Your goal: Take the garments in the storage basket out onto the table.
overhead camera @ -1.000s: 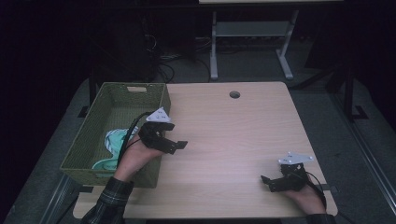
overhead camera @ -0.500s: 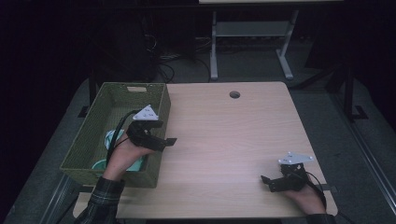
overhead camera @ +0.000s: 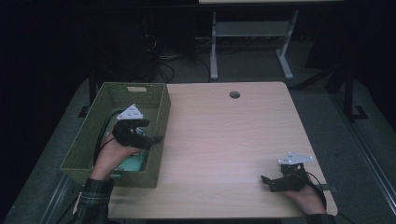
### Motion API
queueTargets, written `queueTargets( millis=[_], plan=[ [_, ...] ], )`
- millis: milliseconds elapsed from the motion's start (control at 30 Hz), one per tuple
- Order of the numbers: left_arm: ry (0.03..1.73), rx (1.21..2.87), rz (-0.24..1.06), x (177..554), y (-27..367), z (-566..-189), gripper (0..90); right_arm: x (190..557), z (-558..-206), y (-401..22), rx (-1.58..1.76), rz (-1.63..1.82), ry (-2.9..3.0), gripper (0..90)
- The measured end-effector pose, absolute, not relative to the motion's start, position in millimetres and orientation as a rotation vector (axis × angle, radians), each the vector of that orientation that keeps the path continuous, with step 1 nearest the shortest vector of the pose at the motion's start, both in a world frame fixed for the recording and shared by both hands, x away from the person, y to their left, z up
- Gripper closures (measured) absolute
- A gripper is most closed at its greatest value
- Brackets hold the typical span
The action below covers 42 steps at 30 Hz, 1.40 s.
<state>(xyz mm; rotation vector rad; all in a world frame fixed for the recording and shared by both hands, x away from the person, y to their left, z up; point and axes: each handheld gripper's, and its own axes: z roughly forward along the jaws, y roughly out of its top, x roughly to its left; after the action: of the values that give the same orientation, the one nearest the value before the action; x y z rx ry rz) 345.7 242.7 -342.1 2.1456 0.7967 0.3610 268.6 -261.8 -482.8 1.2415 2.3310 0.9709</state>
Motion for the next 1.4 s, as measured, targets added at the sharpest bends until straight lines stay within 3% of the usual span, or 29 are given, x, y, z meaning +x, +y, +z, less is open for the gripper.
queueTargets(
  millis=[700, 1400],
  plan=[
    [0.879, 2.119, 0.448, 349.8, 290.2, -345.6, 14.5, 268.6, -482.8, -261.8, 1.241, 0.971, 2.332, 0.0],
    [0.963, 2.17, 0.418, 362.7, 306.0, -379.1, 14.4, 268.6, -482.8, -261.7, 1.242, 0.971, 2.331, 0.0]
  ],
)
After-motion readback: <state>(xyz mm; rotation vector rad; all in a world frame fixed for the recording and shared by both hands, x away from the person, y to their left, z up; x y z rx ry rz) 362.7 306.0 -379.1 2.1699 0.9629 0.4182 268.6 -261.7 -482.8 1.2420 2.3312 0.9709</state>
